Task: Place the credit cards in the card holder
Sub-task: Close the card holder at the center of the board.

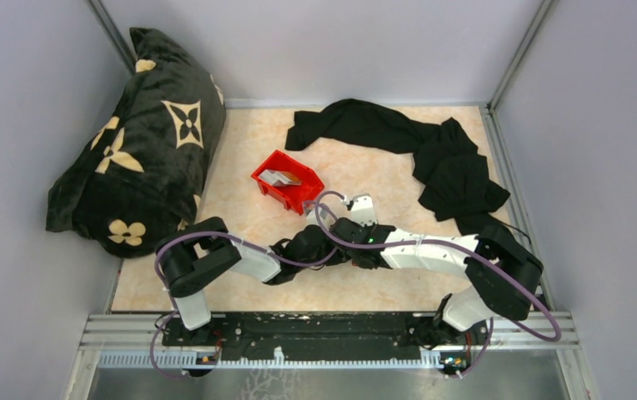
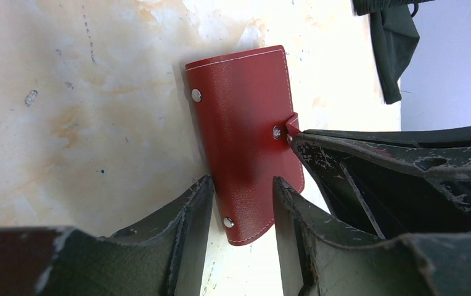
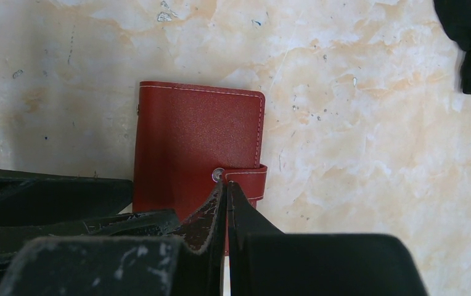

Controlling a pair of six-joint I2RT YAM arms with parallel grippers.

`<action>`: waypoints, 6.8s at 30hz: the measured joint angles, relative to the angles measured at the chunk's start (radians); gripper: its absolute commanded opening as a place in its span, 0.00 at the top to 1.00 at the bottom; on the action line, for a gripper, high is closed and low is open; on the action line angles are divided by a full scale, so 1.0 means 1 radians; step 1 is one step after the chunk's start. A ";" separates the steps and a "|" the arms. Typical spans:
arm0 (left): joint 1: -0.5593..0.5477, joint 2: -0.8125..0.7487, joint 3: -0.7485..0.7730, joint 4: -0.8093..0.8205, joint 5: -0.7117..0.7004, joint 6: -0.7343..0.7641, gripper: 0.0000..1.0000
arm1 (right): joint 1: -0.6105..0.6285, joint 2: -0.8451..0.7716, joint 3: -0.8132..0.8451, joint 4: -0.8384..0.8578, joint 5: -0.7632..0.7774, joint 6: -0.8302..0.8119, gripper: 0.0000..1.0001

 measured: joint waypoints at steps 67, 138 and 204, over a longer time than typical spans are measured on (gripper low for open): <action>0.000 0.022 0.008 0.014 0.013 0.000 0.57 | -0.032 0.058 0.002 0.090 -0.010 -0.034 1.00; -0.004 0.047 0.049 -0.016 0.028 0.000 0.64 | -0.061 0.035 -0.019 0.088 -0.065 -0.035 1.00; -0.007 0.009 0.118 -0.195 -0.018 -0.060 0.34 | -0.373 -0.130 -0.149 0.278 -0.446 -0.103 0.79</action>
